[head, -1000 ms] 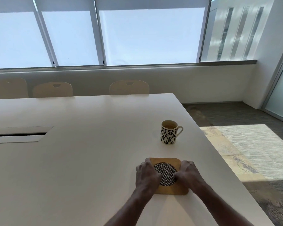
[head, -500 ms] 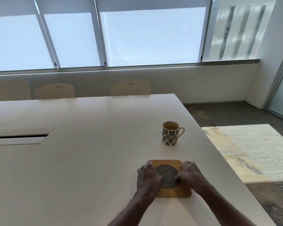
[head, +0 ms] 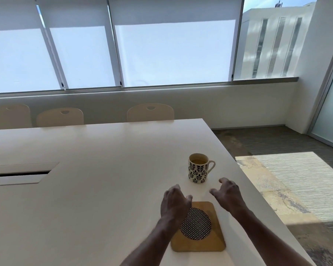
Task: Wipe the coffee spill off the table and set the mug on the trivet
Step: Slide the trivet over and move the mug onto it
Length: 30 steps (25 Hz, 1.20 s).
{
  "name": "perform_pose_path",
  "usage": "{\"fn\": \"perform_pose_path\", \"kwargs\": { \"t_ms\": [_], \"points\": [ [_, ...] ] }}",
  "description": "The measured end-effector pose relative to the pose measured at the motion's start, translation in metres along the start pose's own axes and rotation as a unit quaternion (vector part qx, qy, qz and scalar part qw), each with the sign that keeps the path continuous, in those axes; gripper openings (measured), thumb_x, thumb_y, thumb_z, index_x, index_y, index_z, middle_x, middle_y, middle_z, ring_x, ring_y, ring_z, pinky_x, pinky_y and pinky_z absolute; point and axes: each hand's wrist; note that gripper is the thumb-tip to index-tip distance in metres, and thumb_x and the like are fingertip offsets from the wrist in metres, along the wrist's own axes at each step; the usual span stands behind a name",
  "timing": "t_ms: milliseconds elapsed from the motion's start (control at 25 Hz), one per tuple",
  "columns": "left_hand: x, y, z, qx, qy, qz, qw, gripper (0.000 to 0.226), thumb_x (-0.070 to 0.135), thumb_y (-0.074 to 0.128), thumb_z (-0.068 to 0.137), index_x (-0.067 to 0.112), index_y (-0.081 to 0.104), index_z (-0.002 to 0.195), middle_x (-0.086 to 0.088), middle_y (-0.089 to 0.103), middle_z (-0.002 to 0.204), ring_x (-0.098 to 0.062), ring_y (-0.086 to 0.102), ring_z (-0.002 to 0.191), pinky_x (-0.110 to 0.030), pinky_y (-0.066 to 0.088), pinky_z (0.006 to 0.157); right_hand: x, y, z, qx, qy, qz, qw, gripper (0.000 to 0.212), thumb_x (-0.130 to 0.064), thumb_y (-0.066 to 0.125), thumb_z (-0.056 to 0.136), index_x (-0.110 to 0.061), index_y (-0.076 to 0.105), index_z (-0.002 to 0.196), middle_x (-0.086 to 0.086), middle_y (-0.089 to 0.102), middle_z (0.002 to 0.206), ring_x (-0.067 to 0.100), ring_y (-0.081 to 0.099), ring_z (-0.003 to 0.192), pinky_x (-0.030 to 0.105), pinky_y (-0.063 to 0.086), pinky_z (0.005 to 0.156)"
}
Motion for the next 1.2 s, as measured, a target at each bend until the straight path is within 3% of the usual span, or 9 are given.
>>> {"fn": "perform_pose_path", "kwargs": {
  "t_ms": [160,320,440,560,640,880,1200],
  "points": [
    [0.015,0.003,0.034,0.013,0.026,-0.033,0.999,0.055,0.041,0.071,0.084,0.0,0.058,0.119,-0.016,0.067,0.119,-0.029,0.062,0.113,-0.036,0.05,0.09,-0.009,-0.004,0.033,0.058,-0.004,0.023,0.998,0.052,-0.022,0.073,0.085,0.007,0.056,0.125,0.027,0.066,0.118,0.036,0.063,0.108,0.036,0.05,0.09],
    [0.026,0.008,0.063,0.006,0.048,-0.058,0.997,0.051,0.044,0.072,0.082,0.003,0.059,0.108,-0.016,0.069,0.11,-0.031,0.064,0.104,-0.038,0.053,0.084,-0.014,0.0,0.059,0.085,-0.01,0.044,0.995,0.04,-0.014,0.069,0.088,0.005,0.059,0.121,0.027,0.068,0.114,0.038,0.065,0.103,0.034,0.05,0.085],
    [0.03,0.014,0.078,-0.003,0.042,-0.089,0.995,0.057,0.044,0.075,0.08,0.002,0.059,0.115,-0.017,0.067,0.118,-0.032,0.062,0.112,-0.034,0.049,0.084,-0.014,0.003,0.076,0.09,-0.02,0.063,0.994,0.033,-0.01,0.063,0.091,0.002,0.06,0.123,0.026,0.068,0.116,0.038,0.065,0.106,0.036,0.05,0.088],
    [0.03,0.02,0.092,-0.004,0.047,-0.118,0.992,0.048,0.043,0.079,0.077,0.011,0.06,0.108,-0.01,0.07,0.108,-0.027,0.065,0.101,-0.03,0.048,0.073,-0.012,0.004,0.09,0.093,-0.038,0.078,0.992,0.027,-0.012,0.062,0.093,-0.003,0.066,0.118,0.019,0.071,0.114,0.031,0.069,0.104,0.029,0.05,0.087],
    [0.031,0.023,0.098,-0.011,0.047,-0.142,0.989,0.052,0.042,0.081,0.073,0.015,0.059,0.111,-0.006,0.071,0.108,-0.023,0.065,0.099,-0.033,0.053,0.076,-0.01,0.005,0.096,0.098,-0.04,0.092,0.99,0.024,-0.012,0.066,0.091,-0.005,0.07,0.113,0.017,0.074,0.109,0.028,0.071,0.098,0.026,0.049,0.084],
    [0.029,0.035,0.107,-0.027,0.034,-0.173,0.984,0.071,0.042,0.086,0.066,0.018,0.054,0.124,-0.001,0.068,0.116,-0.02,0.063,0.106,-0.04,0.055,0.087,0.002,0.01,0.104,0.078,-0.007,0.145,0.986,0.019,-0.019,0.068,0.09,-0.014,0.072,0.108,0.012,0.076,0.099,0.025,0.073,0.085,0.04,0.059,0.082],
    [0.033,0.038,0.108,0.017,0.01,-0.187,0.982,0.061,0.044,0.084,0.07,0.015,0.059,0.118,-0.002,0.072,0.108,-0.02,0.067,0.099,-0.031,0.054,0.076,0.001,0.011,0.11,0.077,0.019,0.194,0.978,0.005,-0.019,0.073,0.086,-0.02,0.074,0.09,0.007,0.074,0.077,0.021,0.072,0.068,0.043,0.062,0.074]
  ]
}}
Point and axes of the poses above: each hand's wrist, its own z-axis towards the middle knuckle, its own y-axis out of the palm, x = y × z
